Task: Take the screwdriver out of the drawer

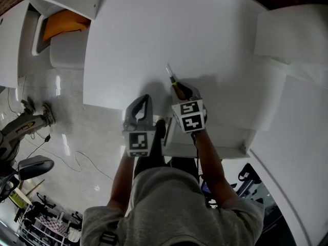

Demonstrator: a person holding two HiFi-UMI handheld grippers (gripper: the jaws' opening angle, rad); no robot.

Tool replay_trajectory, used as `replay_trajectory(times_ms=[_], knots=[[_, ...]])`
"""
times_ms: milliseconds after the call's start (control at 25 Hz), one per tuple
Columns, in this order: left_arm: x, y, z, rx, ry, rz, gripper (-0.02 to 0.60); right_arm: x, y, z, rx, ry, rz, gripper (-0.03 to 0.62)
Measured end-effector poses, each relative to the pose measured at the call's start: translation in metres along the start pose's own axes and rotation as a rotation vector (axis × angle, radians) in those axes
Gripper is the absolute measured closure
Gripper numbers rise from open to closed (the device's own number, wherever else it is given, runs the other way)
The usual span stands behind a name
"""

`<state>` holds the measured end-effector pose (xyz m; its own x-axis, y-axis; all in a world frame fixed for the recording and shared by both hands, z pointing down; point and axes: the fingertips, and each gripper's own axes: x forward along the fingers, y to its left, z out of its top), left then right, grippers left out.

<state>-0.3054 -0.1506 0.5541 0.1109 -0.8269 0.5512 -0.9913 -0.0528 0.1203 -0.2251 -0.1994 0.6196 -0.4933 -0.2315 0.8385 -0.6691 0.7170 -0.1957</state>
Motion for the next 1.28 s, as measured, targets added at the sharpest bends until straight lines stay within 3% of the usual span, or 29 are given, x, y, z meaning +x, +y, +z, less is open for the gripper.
replay_trajectory(times_ms=[880,1280], knots=[[-0.011,0.006,0.007,0.015,-0.021,-0.011,0.569,0.003,0.002,0.000,-0.017,0.011,-0.049,0.503],[-0.027,-0.007,0.029,0.054,-0.076,-0.032,0.569,-0.038,0.014,0.018,-0.054,-0.109,-0.032,0.367]])
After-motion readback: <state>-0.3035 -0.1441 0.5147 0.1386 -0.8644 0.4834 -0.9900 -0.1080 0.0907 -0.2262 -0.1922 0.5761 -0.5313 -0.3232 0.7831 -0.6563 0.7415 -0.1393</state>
